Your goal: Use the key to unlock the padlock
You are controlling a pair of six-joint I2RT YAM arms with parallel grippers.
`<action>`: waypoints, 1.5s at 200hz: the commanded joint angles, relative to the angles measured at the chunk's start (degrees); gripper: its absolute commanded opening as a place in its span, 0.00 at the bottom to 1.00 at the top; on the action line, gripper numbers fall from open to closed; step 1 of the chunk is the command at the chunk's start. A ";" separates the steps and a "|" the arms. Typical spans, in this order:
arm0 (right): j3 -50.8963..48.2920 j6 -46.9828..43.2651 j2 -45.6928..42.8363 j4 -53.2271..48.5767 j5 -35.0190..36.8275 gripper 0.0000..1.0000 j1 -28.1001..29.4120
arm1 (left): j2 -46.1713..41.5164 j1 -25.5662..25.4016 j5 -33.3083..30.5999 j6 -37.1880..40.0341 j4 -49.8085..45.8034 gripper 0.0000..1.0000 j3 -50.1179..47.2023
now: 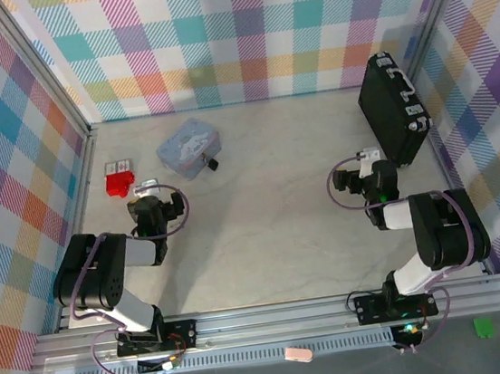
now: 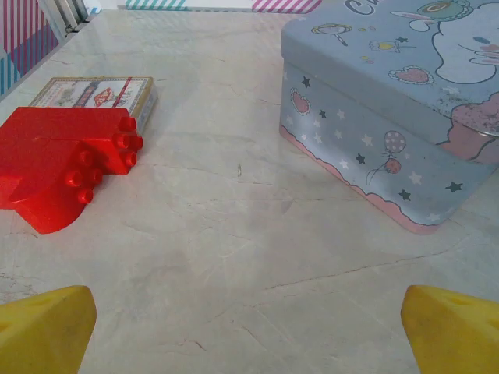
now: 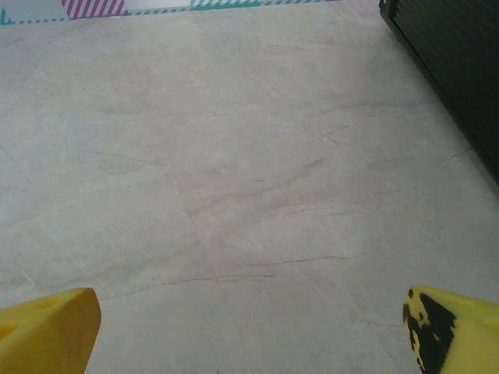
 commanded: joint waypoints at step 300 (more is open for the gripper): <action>-1.80 6.33 -31.05 -19.42 0.85 0.99 3.01 | -34.27 -3.10 -10.80 -17.74 -35.85 1.00 2.72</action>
